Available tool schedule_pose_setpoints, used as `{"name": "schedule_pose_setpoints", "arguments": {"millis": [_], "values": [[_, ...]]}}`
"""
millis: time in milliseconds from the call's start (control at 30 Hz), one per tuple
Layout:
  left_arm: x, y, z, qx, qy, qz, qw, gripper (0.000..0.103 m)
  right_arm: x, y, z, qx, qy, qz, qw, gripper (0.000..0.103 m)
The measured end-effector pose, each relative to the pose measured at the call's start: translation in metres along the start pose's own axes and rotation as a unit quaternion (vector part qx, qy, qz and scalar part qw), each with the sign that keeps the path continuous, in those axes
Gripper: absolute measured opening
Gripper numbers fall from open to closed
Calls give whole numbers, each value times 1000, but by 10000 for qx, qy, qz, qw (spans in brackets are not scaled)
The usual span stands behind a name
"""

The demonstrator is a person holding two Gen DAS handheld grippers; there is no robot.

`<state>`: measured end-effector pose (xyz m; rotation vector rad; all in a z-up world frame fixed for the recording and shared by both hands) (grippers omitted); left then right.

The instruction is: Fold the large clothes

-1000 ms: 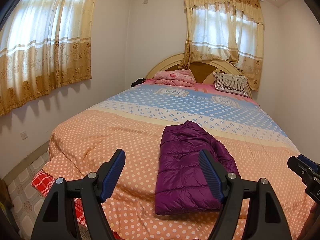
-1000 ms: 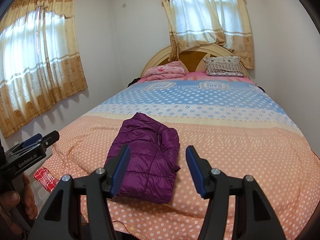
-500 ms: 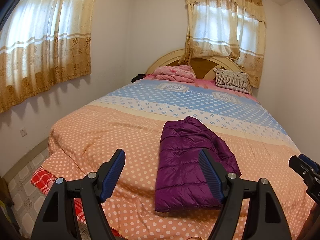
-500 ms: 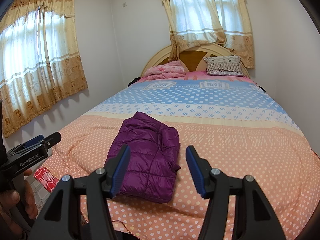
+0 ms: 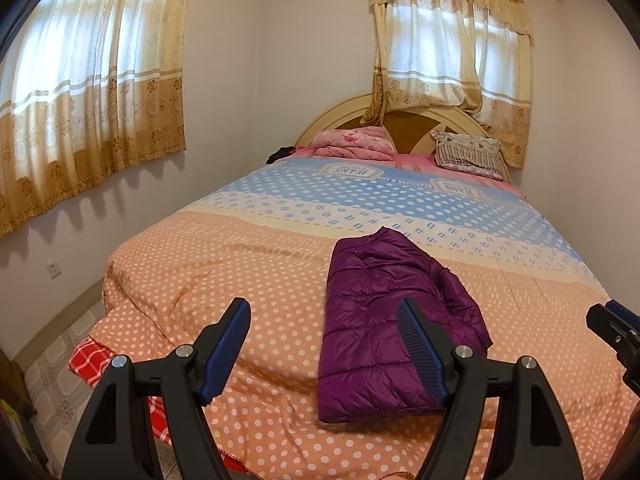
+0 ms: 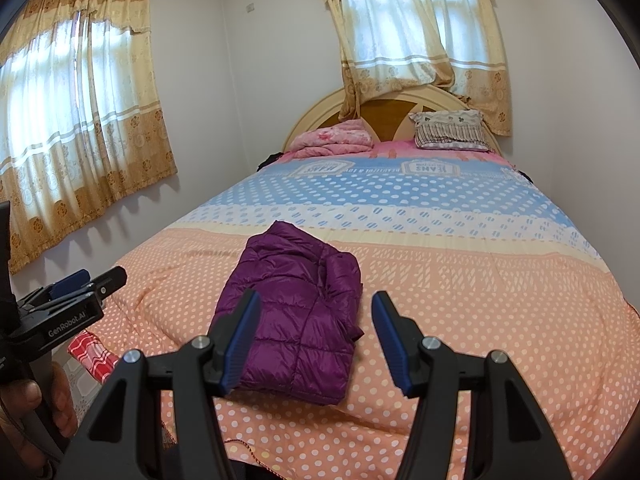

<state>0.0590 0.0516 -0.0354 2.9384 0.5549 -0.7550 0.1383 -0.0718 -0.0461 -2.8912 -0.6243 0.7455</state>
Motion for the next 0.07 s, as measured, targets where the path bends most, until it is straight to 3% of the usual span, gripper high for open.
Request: {"name": "schedule_pose_setpoints", "arguments": {"millis": [67], "values": [[-1, 1, -1, 22, 25, -23, 10000, 76, 0, 0, 0, 4, -2, -8, 10000, 61]]}}
Point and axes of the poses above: each gripper's, at about its wrist camera, not at the fingertips, and x roughly the way its jaws point, y to its right, z to its underside, the point moved 5 cm from there along x, roughly the way its jaws point, and after that the axes turned 7 degrees about -z, right-handed, at the moved point
